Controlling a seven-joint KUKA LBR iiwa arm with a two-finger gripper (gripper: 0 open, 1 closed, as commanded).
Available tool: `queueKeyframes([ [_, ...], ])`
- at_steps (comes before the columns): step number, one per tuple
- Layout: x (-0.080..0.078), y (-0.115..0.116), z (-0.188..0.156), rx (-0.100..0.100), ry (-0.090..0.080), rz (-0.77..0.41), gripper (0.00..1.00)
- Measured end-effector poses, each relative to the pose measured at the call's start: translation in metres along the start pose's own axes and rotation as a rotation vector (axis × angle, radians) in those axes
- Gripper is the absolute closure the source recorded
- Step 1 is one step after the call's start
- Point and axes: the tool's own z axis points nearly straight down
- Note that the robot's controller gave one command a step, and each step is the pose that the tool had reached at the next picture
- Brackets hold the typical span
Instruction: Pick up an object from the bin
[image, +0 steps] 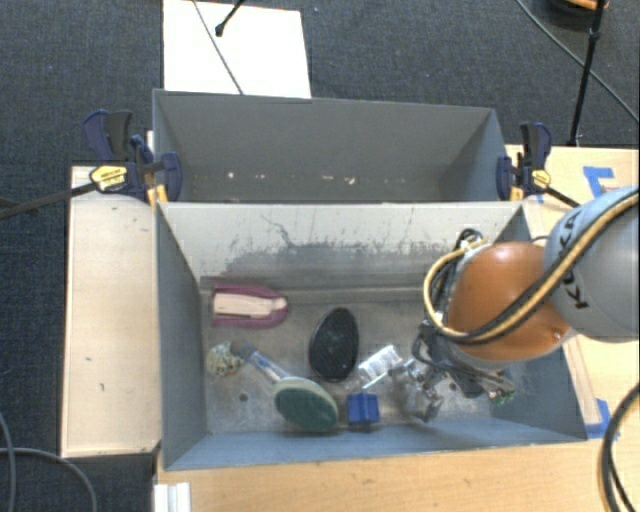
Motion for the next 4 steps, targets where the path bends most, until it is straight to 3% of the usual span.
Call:
queueKeyframes([
  [1, -0.003, -0.001, -0.001, 0.004, -0.011, 0.000, 0.00],
  [2, -0.036, 0.056, -0.003, 0.003, -0.011, -0.262, 0.00],
  [3, -0.034, 0.056, -0.002, 0.001, -0.005, -0.259, 1.00],
  [4, -0.050, 0.056, -0.166, 0.005, -0.006, -0.346, 1.00],
])
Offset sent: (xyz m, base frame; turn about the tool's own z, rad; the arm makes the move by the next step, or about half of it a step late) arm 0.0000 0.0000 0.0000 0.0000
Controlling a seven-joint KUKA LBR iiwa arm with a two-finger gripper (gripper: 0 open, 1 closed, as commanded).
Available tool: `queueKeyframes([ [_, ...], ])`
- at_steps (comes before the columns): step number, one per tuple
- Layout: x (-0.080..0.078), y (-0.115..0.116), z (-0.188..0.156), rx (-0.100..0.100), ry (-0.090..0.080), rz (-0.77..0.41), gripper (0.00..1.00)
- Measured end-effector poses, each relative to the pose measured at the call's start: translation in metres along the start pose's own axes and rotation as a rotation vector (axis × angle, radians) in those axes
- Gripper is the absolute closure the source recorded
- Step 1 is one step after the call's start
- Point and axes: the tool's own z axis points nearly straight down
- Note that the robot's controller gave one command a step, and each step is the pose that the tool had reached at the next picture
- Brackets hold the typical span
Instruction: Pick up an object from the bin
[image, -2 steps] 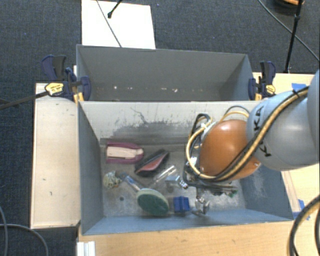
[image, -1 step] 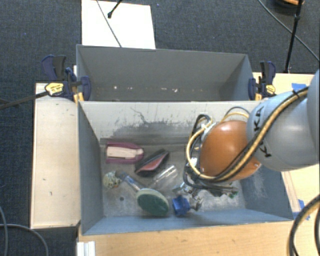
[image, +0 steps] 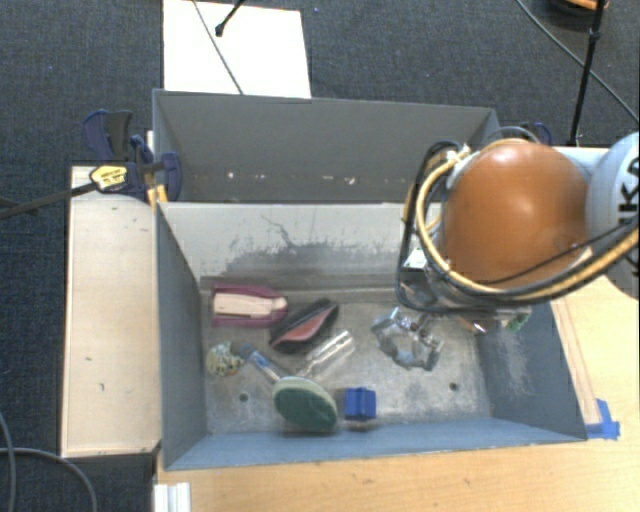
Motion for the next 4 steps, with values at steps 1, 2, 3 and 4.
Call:
queueKeyframes([
  [1, 0.006, -0.034, 0.062, -0.007, 0.009, 0.266, 1.00],
  [2, -0.015, -0.023, 0.085, -0.006, 0.010, 0.525, 1.00],
  [3, -0.025, -0.059, 0.097, -0.002, 0.006, 0.759, 1.00],
  [4, -0.002, -0.110, 0.112, 0.001, 0.006, 0.720, 1.00],
])
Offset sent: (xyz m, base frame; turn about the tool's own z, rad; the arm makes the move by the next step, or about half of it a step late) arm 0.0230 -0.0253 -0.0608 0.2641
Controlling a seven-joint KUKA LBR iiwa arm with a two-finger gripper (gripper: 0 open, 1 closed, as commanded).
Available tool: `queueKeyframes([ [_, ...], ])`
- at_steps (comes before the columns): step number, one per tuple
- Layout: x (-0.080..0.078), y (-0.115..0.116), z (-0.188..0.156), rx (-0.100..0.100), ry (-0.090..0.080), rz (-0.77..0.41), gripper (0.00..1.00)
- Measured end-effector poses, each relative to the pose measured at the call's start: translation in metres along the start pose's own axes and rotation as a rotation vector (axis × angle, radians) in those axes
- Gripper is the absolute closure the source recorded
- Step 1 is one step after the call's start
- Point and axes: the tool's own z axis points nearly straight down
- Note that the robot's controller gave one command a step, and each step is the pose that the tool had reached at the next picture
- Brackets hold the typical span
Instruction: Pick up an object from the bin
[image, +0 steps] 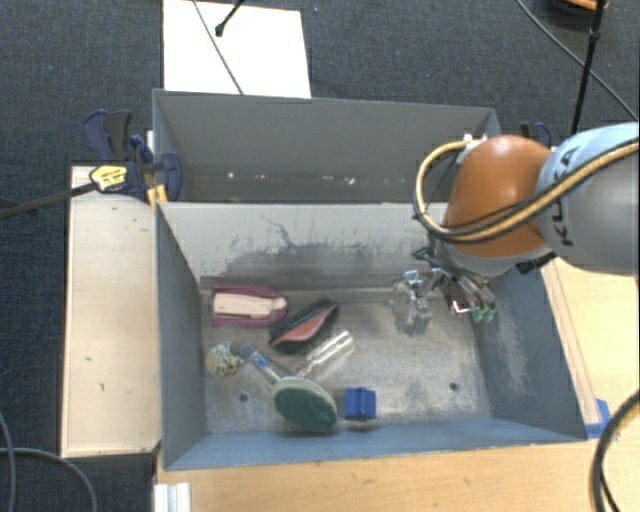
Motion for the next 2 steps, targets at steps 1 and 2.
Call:
queueKeyframes([
  [1, -0.0039, 0.0680, 0.0207, -0.006, 0.005, 0.101, 1.00],
  [2, -0.0040, 0.0642, 0.0197, -0.003, 0.004, 0.105, 0.00],
])
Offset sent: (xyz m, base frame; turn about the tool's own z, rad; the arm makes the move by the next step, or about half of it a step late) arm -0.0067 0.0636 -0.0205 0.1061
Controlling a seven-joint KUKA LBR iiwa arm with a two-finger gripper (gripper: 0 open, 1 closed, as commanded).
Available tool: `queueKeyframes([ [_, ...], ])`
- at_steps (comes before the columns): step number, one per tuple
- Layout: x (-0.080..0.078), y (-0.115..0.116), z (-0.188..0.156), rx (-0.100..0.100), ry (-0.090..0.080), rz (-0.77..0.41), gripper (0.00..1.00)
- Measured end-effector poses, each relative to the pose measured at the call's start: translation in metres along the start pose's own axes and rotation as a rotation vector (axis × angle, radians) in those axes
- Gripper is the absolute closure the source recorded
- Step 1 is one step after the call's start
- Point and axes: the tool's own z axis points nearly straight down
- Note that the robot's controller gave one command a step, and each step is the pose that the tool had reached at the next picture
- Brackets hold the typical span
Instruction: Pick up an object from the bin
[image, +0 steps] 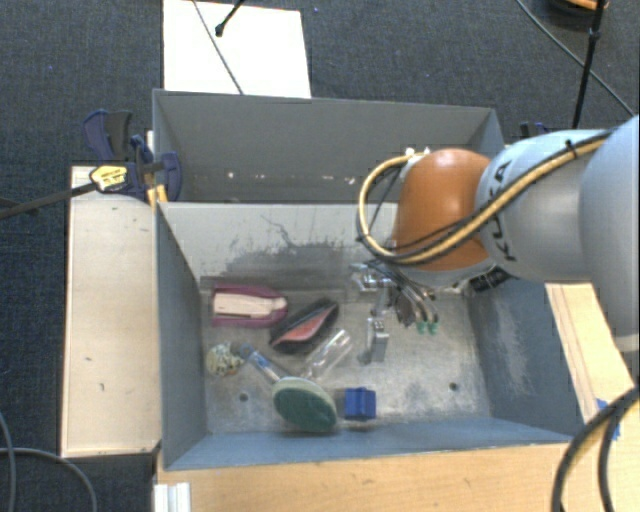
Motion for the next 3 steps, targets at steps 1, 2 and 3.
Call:
queueKeyframes([
  [1, 0.065, -0.017, 0.033, 0.000, 0.005, -0.221, 0.00],
  [2, 0.088, 0.006, 0.033, 0.004, -0.011, -0.449, 0.00],
  [3, 0.093, 0.009, 0.032, 0.000, -0.003, -0.985, 0.00],
])
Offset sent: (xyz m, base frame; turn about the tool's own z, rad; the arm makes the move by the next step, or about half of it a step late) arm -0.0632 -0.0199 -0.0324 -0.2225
